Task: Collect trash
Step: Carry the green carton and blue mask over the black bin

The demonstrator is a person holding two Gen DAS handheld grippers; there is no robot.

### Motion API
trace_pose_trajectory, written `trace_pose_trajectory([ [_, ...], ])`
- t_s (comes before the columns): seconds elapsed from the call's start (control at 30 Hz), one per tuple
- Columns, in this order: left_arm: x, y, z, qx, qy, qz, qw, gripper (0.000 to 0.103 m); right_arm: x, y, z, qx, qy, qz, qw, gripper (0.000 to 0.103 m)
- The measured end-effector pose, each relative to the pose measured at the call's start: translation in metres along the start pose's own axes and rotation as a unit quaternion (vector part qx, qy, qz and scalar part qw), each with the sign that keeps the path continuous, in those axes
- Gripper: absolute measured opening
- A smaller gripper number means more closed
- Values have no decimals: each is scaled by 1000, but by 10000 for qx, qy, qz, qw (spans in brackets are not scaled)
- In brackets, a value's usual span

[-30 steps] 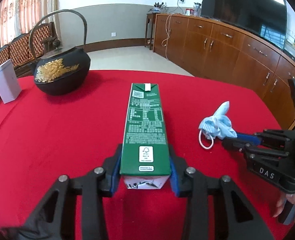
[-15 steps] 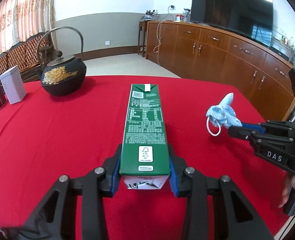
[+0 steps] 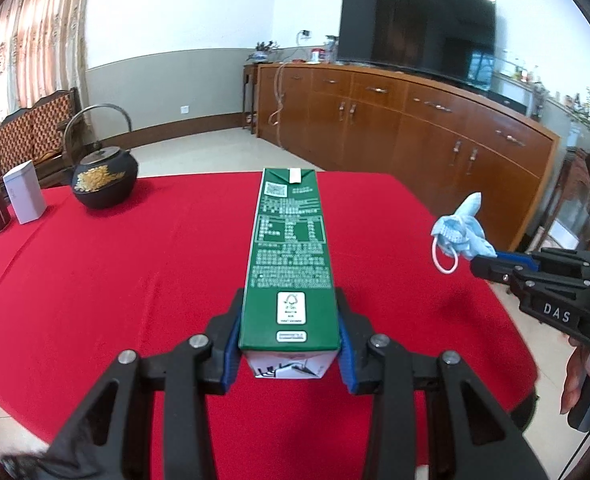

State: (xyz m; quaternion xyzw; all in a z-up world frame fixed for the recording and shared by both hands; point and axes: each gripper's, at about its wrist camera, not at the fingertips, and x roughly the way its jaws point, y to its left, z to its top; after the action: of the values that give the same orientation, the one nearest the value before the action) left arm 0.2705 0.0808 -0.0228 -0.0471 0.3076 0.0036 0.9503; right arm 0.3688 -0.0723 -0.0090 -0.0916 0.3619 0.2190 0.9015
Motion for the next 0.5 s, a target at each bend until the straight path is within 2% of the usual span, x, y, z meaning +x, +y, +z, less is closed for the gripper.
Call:
trace_pose_trajectory([
  [0.5,-47,-79,-22,362,-231,-570,9974,41,-123,-67,-78,533,-306,-624,9962,16],
])
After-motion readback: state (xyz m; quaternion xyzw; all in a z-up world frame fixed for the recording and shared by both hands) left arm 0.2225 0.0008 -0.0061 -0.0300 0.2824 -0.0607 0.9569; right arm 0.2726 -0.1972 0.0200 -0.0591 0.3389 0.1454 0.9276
